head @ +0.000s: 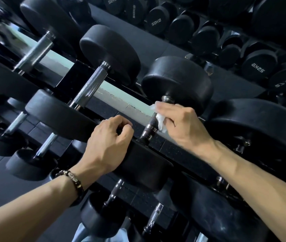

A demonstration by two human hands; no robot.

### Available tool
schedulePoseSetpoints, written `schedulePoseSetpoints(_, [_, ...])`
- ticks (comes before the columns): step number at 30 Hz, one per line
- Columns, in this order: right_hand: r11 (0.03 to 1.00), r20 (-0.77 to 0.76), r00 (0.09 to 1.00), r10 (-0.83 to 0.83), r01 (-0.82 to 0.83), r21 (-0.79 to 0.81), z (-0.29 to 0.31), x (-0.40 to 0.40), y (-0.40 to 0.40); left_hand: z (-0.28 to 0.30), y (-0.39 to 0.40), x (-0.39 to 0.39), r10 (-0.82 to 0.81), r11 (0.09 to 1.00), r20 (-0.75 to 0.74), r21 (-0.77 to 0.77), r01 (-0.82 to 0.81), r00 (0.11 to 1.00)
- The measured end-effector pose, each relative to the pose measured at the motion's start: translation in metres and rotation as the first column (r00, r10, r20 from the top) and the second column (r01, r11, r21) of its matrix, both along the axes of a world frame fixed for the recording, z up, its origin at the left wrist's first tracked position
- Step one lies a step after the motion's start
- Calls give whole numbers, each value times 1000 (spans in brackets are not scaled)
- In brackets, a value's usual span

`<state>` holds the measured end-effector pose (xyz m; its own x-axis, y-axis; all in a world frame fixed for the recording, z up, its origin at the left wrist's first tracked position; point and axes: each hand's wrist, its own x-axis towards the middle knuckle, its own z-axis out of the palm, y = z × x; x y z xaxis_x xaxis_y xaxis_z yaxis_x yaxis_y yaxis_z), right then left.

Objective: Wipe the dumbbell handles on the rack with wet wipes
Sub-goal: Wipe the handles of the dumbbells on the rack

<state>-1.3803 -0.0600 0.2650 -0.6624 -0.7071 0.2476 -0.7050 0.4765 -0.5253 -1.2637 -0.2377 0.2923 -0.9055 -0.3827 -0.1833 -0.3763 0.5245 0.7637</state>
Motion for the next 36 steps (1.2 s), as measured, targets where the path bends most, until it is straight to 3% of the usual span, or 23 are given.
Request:
schedulePoseSetpoints(5, [952,-32,956,290,-285,113,-2,25,0,1,0,0,2,1000,-12,-19,-2,1000])
schedulePoseSetpoints(10, [981,-116,989,87,-65,180,5,4,-3,-1,0,0,3,1000,-16,-19,-3,1000])
schedulePoseSetpoints(12, [957,-10,989,146,-138,257,9,16,-3,0,0,0,3,1000,-17,-19,-4,1000])
schedulePoseSetpoints(15, [945,141,972,188,-218,243,15,16,1,0,0,0,-2,999,-23,-35,1,1000])
schedulePoseSetpoints(20, [994,38,995,97,-98,47,1,2,-3,-3,-2,0,-18,999,-30,-37,17,999])
schedulePoseSetpoints(24, [934,73,936,345,-350,72,-3,24,-4,-3,-2,0,-14,999,-30,-38,13,999])
schedulePoseSetpoints(29, [996,-88,994,69,-74,-51,-3,-4,-7,-4,-2,0,-18,1000,-29,-20,17,999])
schedulePoseSetpoints(33, [956,95,958,271,-280,89,-4,27,-17,-3,-1,-1,-18,1000,-29,-22,18,999])
schedulePoseSetpoints(36, [983,-27,989,148,-144,116,-4,-1,-20,-4,-2,0,-15,1000,-17,-13,15,1000])
